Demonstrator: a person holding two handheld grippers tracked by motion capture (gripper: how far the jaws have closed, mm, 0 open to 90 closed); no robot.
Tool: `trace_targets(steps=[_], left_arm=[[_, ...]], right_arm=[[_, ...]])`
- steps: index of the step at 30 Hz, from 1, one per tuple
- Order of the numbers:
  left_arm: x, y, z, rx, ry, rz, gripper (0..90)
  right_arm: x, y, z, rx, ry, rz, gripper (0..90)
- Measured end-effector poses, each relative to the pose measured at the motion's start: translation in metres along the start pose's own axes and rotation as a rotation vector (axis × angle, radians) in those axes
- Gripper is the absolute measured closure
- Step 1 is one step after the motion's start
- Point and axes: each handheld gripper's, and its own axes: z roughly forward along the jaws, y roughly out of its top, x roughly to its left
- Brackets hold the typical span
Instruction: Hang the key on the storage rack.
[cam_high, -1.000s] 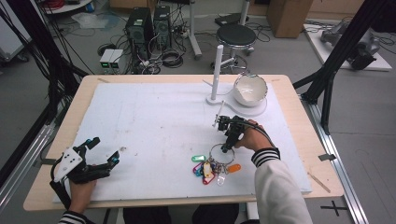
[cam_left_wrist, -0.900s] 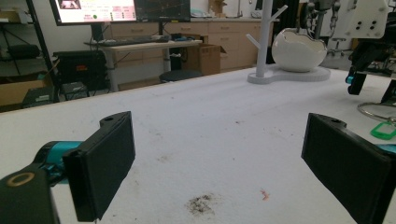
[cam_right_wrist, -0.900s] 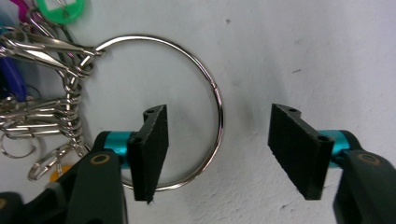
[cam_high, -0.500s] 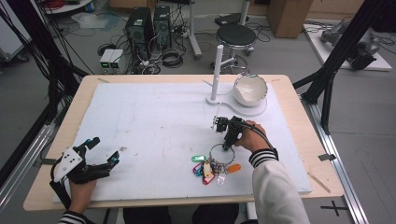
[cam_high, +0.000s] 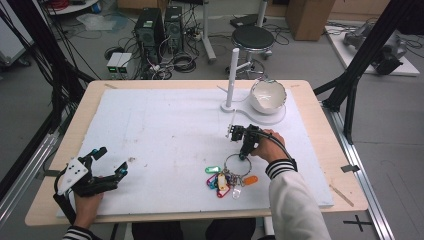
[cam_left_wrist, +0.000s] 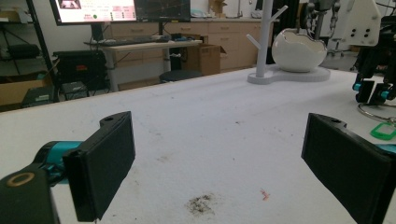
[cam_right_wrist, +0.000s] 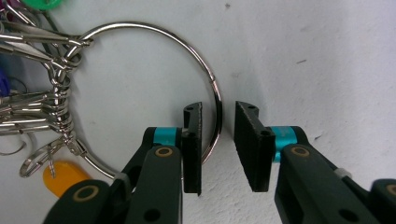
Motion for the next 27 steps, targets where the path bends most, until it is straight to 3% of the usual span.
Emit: trace_targets(steps=[4, 6, 9, 17, 22, 23, 25, 27], left_arm=[[0.0, 0.0, 0.0, 0.0, 0.0, -0.001, 10.1], [0.0, 0.0, 0.0, 0.001, 0.0, -0.001, 10.1], [0.0, 0.0, 0.0, 0.0, -0.001, -0.002, 10.1], [0.0, 0.0, 0.0, -0.001, 0.0, -0.002, 10.1], [0.0, 0.0, 0.0, -0.002, 0.0, -0.005, 10.1], [0.0, 0.0, 0.0, -0.001, 0.001, -0.003, 10.1], [0.0, 0.0, 0.0, -0.002, 0.0, -0.005, 10.1], [0.0, 0.0, 0.0, -0.001, 0.0, -0.006, 10.1]], right_arm=[[0.003, 0.002, 0.0, 0.015, -0.007, -0.005, 75.7], [0.004, 0.003, 0.001, 0.019, -0.009, -0.031, 79.7], [0.007, 0.005, 0.001, 0.032, -0.009, -0.028, 85.3], [0.012, 0.007, 0.0, 0.046, -0.037, -0.025, 87.4], [0.009, 0.002, -0.007, -0.015, -0.029, -0.021, 87.5], [0.006, -0.002, -0.013, -0.059, -0.021, 0.013, 87.5], [0.005, -0.004, -0.015, -0.074, -0.019, 0.023, 87.6], [0.002, -0.009, -0.021, -0.126, -0.01, 0.046, 87.6]])
